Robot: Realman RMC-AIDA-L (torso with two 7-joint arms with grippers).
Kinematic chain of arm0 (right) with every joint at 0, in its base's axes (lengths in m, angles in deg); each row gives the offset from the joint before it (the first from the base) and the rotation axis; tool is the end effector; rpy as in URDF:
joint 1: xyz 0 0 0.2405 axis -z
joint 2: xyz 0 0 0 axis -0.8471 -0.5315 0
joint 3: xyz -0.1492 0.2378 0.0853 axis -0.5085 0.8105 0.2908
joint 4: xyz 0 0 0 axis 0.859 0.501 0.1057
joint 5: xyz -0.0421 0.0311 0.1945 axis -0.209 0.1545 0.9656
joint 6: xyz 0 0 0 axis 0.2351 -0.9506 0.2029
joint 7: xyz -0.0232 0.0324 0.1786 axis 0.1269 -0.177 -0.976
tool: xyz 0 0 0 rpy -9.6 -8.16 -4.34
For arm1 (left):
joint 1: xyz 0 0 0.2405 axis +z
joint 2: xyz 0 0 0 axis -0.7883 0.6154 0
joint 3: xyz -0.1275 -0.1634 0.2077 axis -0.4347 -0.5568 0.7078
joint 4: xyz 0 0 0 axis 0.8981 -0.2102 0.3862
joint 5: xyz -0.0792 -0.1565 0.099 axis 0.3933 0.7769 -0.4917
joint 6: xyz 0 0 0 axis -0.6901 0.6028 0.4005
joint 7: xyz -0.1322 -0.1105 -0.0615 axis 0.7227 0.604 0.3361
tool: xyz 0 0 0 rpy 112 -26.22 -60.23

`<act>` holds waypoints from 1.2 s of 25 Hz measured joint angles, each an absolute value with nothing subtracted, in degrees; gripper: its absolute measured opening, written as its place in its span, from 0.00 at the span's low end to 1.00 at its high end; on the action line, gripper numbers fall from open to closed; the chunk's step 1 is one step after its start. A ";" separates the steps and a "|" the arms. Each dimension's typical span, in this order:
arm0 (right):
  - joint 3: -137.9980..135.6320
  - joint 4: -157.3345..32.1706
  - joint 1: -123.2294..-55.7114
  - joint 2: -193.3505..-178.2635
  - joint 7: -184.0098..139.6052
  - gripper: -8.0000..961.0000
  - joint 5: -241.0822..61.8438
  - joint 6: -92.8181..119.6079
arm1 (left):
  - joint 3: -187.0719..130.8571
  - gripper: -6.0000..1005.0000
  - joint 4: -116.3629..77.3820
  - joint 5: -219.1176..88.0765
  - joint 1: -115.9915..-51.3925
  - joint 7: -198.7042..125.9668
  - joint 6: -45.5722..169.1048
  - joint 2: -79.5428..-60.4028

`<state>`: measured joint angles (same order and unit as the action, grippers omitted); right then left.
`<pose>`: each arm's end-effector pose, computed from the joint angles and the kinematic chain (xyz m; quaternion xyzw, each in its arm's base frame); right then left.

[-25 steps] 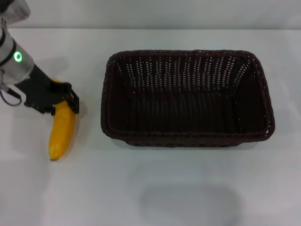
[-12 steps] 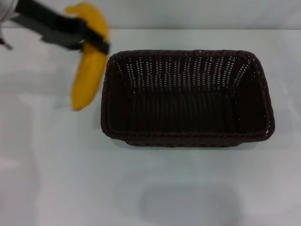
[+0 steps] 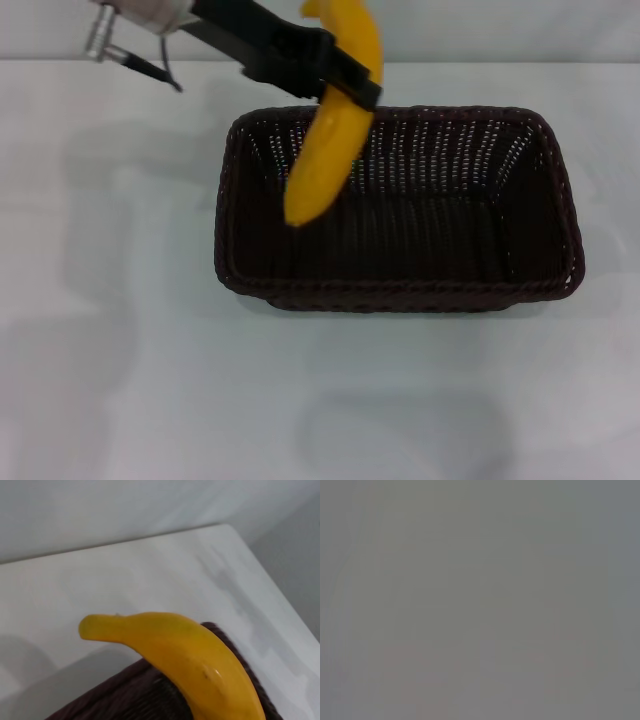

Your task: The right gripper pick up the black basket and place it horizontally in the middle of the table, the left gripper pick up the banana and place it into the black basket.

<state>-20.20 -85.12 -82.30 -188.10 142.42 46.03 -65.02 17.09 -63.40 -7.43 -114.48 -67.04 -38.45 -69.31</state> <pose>0.3577 0.4027 0.1322 -0.6645 0.0398 0.2395 0.7068 -0.0970 0.4510 -0.0365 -0.8913 -0.4511 -0.0331 0.0299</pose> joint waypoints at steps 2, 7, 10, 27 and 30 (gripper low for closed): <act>-19.87 -84.92 -82.20 -188.22 142.41 0.89 46.52 -65.78 | 17.08 0.51 -63.92 -7.39 -114.85 -69.15 -38.32 -70.38; -20.06 -84.71 -81.23 -188.27 142.38 0.89 47.59 -66.78 | 17.12 0.52 -64.41 -7.44 -114.24 -73.40 -36.20 -72.07; -19.63 -84.32 -80.44 -188.41 142.27 0.89 47.98 -69.10 | 17.12 0.75 -65.73 -7.37 -112.21 -75.92 -34.99 -72.19; -20.28 -74.35 -80.10 -188.56 131.56 0.89 49.36 -75.84 | 16.63 0.89 -75.77 35.39 -75.66 -129.08 -10.70 -74.14; -20.28 -72.90 -79.75 -188.57 128.94 0.89 49.53 -76.24 | 16.57 0.89 -69.34 47.76 -71.57 -142.69 -10.43 -74.18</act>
